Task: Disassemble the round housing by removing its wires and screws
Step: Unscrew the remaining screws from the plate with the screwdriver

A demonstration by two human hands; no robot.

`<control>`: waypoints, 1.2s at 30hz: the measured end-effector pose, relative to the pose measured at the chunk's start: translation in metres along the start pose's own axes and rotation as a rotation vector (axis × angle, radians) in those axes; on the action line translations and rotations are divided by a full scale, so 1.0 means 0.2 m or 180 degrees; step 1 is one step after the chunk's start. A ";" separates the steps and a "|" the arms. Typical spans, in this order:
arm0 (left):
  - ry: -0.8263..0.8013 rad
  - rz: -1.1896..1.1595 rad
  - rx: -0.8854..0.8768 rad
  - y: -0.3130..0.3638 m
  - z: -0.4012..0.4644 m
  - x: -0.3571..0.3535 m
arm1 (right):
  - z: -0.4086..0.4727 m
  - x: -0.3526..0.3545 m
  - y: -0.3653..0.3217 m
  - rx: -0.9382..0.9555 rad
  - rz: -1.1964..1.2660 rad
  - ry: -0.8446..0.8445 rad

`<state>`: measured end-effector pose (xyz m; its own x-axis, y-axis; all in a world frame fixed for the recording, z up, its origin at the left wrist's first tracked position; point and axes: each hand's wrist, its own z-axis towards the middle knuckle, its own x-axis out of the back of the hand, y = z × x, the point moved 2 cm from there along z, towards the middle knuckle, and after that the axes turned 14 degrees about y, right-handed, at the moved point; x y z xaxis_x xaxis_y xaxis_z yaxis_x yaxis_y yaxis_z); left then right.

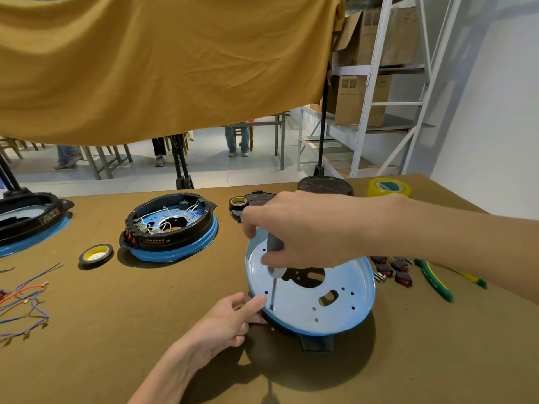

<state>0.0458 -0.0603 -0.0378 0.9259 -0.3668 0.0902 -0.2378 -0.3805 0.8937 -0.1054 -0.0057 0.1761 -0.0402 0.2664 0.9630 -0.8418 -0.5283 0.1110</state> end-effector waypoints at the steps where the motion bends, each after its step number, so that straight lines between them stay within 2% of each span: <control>1: 0.0012 0.0009 0.0008 0.00 0.00 0.00 | 0.00 0.01 0.01 -0.0020 0.0308 -0.0184; 3: 0.0026 0.0009 0.0019 0.00 0.00 0.00 | 0.00 0.02 0.01 -0.0004 0.0506 -0.0340; 8: -0.0003 0.0000 0.0014 0.00 0.00 0.00 | 0.00 0.01 -0.02 -0.0082 -0.0629 0.0316; 12: -0.0003 -0.0045 0.0080 0.01 0.00 -0.01 | 0.01 0.04 0.02 -0.0212 0.0486 -0.0366; 14: 0.0015 -0.0034 0.0067 0.00 0.00 0.00 | 0.01 0.05 0.02 -0.0180 0.0689 -0.0506; 18: 0.0048 0.0002 0.0021 0.00 0.00 0.00 | 0.01 0.01 -0.01 -0.0165 -0.0428 0.0147; 19: 0.0051 0.0001 0.0019 0.00 0.00 -0.01 | 0.01 0.01 0.00 -0.0163 -0.0536 0.0159; 24: 0.0029 -0.0002 -0.0046 -0.01 0.00 -0.01 | 0.01 0.04 0.01 -0.0170 0.0559 -0.0470; 26: 0.0045 0.0032 -0.0039 -0.01 0.01 -0.01 | 0.00 0.02 0.00 -0.0125 0.0262 -0.0230; 28: 0.0039 0.0032 -0.0035 -0.01 0.01 -0.01 | 0.00 0.00 -0.01 -0.0111 -0.0549 0.0211; 30: 0.0033 0.0034 -0.0011 -0.01 0.01 -0.01 | -0.01 -0.01 0.00 -0.0097 -0.0919 0.0274; 34: 0.0043 0.0047 0.0006 0.00 0.01 0.00 | -0.01 0.01 0.03 -0.0044 0.0359 -0.0225; 36: 0.0070 0.0065 0.0007 -0.01 0.01 -0.01 | -0.01 0.01 0.02 -0.0030 0.0561 -0.0297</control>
<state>0.0436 -0.0604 -0.0397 0.9271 -0.3558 0.1182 -0.2575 -0.3751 0.8905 -0.1109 -0.0052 0.1780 -0.1377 0.0943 0.9860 -0.8311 -0.5525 -0.0633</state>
